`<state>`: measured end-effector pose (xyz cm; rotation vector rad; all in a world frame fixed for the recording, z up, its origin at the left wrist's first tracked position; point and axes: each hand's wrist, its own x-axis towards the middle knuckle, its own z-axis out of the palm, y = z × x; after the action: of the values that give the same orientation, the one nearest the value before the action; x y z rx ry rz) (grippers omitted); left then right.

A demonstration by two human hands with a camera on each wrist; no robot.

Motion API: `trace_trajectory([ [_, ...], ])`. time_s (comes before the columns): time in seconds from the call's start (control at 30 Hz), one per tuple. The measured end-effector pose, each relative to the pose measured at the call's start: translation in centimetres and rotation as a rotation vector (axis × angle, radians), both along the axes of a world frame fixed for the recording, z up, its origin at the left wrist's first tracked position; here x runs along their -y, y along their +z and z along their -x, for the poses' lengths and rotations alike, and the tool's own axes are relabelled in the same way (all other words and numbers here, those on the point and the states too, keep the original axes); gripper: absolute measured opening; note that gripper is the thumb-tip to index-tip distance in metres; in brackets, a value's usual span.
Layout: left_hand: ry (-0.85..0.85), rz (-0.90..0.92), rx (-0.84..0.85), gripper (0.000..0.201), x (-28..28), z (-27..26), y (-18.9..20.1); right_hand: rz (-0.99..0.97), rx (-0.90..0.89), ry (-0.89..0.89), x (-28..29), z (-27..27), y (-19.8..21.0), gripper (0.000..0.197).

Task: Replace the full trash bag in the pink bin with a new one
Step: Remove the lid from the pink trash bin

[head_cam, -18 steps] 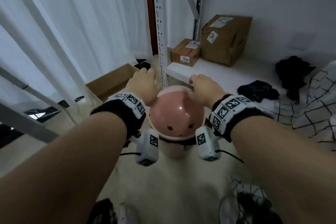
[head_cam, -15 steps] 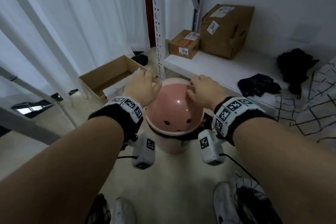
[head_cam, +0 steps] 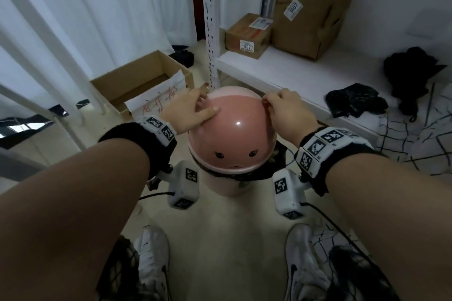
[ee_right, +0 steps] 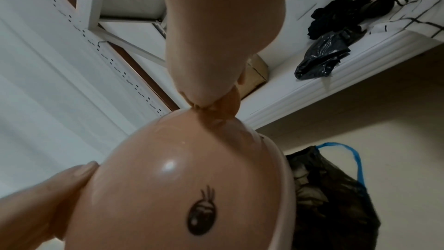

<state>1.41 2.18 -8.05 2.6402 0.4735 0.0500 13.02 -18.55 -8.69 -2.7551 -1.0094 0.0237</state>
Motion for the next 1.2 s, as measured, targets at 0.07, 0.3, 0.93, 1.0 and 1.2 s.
trace_trajectory([
  [0.07, -0.034, 0.042, -0.054, 0.067, -0.4, 0.2, 0.4, 0.054, 0.169, 0.104, 0.2, 0.3, 0.4, 0.037],
  [0.3, -0.154, -0.3, -0.038, 0.068, 0.3, 0.5, 2.0, -0.013, 0.144, 0.257, -1.9, 1.3, 1.6, 0.035],
  [0.93, -0.249, -0.125, -0.261, 0.133, 2.3, -0.8, 0.0, -0.183, 0.147, 0.211, -3.5, 2.7, 1.1, 0.03],
  [1.0, -0.243, -0.099, -0.215, 0.127, 1.7, -0.6, -0.1, -0.205, 0.138, 0.221, -3.2, 2.9, 1.0, 0.033],
  [1.2, -0.152, -0.131, -0.035, 0.099, 0.5, -1.2, -0.1, -0.187, 0.038, 0.257, -2.7, 2.2, 0.5, 0.057],
])
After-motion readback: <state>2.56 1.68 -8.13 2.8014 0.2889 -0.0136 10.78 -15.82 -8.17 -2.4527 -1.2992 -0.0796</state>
